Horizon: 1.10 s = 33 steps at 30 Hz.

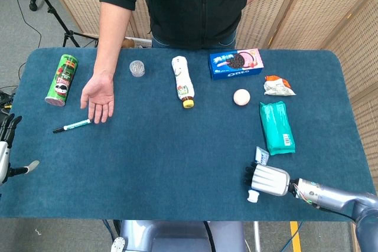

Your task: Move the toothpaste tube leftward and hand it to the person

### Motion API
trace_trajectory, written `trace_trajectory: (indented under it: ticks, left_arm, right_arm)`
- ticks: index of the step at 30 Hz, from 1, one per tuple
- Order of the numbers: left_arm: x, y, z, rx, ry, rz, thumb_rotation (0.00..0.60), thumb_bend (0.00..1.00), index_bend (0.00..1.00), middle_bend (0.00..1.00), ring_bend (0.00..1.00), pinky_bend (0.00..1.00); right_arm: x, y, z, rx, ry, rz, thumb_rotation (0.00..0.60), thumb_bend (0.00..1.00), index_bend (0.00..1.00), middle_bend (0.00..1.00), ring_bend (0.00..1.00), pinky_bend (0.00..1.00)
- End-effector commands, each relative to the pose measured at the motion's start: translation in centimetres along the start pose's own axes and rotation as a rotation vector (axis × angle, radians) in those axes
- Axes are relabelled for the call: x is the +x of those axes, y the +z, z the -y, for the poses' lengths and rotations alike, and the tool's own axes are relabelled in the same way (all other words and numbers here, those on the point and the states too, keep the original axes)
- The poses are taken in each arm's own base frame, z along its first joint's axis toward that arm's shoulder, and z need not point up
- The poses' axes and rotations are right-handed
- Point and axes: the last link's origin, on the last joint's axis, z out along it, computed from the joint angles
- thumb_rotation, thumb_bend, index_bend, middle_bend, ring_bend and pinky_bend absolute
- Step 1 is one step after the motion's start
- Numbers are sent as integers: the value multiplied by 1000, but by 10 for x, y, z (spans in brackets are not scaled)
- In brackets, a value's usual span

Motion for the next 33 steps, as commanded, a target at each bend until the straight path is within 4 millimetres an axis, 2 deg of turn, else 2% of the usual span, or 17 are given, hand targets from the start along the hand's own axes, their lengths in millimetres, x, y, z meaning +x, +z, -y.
trace_trajectory:
  ticks: [1, 7, 12, 16, 21, 28, 29, 33]
  left_arm:
    - [1, 0, 0, -1, -3, 0, 600, 0, 0, 0, 0, 0]
    - [4, -2, 1, -5, -19, 0, 600, 0, 0, 0, 0, 0]
    - [6, -3, 4, -9, -41, 8, 600, 0, 0, 0, 0, 0]
    - [9, -2, 6, -6, -56, 9, 600, 0, 0, 0, 0, 0]
    - [10, -3, 7, -11, -75, 21, 600, 0, 0, 0, 0, 0]
    - [7, -2, 7, -24, -76, 52, 600, 0, 0, 0, 0, 0]
    - [7, -1, 8, -18, -78, 53, 600, 0, 0, 0, 0, 0]
    - [7, 2, 9, -12, -76, 63, 600, 0, 0, 0, 0, 0]
  right_arm:
    - [14, 13, -5, 17, -27, -61, 600, 1000, 678, 563, 435, 554]
    - [45, 53, -10, 75, -78, -165, 600, 1000, 678, 563, 435, 554]
    - [77, 110, -1, 160, -136, -225, 600, 1000, 678, 563, 435, 554]
    - [99, 156, 0, 158, -158, -242, 600, 1000, 678, 563, 435, 554]
    - [111, 195, 0, 140, -182, -238, 600, 1000, 678, 563, 435, 554]
    - [117, 232, 2, 114, -191, -233, 600, 1000, 680, 565, 435, 554]
    - [124, 247, 11, 113, -168, -256, 600, 1000, 680, 565, 435, 554]
    - [133, 268, 23, 83, -174, -304, 600, 1000, 680, 566, 435, 554]
